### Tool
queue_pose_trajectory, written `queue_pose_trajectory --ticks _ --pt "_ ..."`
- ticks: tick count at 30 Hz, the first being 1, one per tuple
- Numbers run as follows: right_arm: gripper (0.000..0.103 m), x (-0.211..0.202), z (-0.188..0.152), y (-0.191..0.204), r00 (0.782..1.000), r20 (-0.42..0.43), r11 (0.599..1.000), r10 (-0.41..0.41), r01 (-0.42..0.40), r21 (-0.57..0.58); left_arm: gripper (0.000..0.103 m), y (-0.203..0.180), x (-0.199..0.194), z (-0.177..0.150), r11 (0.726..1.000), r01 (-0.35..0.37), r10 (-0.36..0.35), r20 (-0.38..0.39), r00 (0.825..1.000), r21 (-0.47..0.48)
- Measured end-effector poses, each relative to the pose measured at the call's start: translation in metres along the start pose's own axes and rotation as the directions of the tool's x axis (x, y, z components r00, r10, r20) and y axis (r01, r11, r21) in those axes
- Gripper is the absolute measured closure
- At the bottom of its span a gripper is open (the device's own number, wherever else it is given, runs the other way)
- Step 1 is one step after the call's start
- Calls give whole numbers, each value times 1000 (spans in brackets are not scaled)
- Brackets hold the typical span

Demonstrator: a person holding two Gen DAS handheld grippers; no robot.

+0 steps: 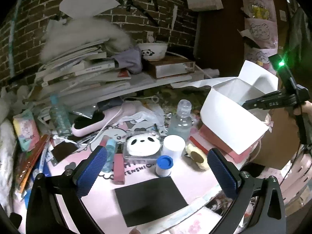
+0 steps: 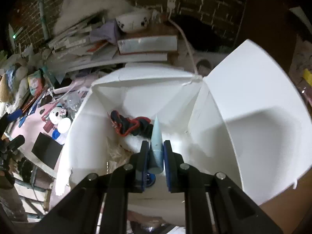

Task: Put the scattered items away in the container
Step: 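Carry the pale blue tube in the right gripper into the white box and release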

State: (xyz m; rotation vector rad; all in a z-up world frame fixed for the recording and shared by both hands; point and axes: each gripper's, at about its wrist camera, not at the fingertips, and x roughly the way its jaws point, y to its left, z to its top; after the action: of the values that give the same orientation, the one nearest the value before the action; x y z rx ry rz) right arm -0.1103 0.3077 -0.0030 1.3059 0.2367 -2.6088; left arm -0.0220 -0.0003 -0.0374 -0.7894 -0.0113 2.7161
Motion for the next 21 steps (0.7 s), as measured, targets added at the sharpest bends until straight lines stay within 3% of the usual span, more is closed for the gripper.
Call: queue_pose_trajectory --ticks 3,6,9,14,15,17,19,21 --pt "90 6 4 -3 999 -32 1000 13 -13 9 0 -2 0 0 999 -30 29 14 999 22" --pt "90 10 6 -5 999 -44 1000 19 -18 24 0 0 5 0 998 -55 55 -24 998 20" --pt "90 4 8 -4 1000 -7 1000 13 -13 25 0 12 10 -1 996 -91 90 -49 995 -22" --pt "88 -5 12 5 999 37 1000 4 -4 1 1 40 20 -9 988 -96 86 -84 993 -122" --pt "86 -6 13 8 999 42 1000 1 0 -6 1 45 22 -11 986 -105 93 -94 991 -133" --pt "63 -7 15 10 999 51 1000 8 -7 -6 1 51 24 -16 984 -109 96 -99 990 -142" --pt "49 -14 16 14 995 95 1000 18 -19 4 1 56 24 -20 983 -100 86 -97 992 -155" --pt "49 -26 16 22 986 162 999 49 -50 2 1 58 24 -23 982 -98 84 -96 992 -160"
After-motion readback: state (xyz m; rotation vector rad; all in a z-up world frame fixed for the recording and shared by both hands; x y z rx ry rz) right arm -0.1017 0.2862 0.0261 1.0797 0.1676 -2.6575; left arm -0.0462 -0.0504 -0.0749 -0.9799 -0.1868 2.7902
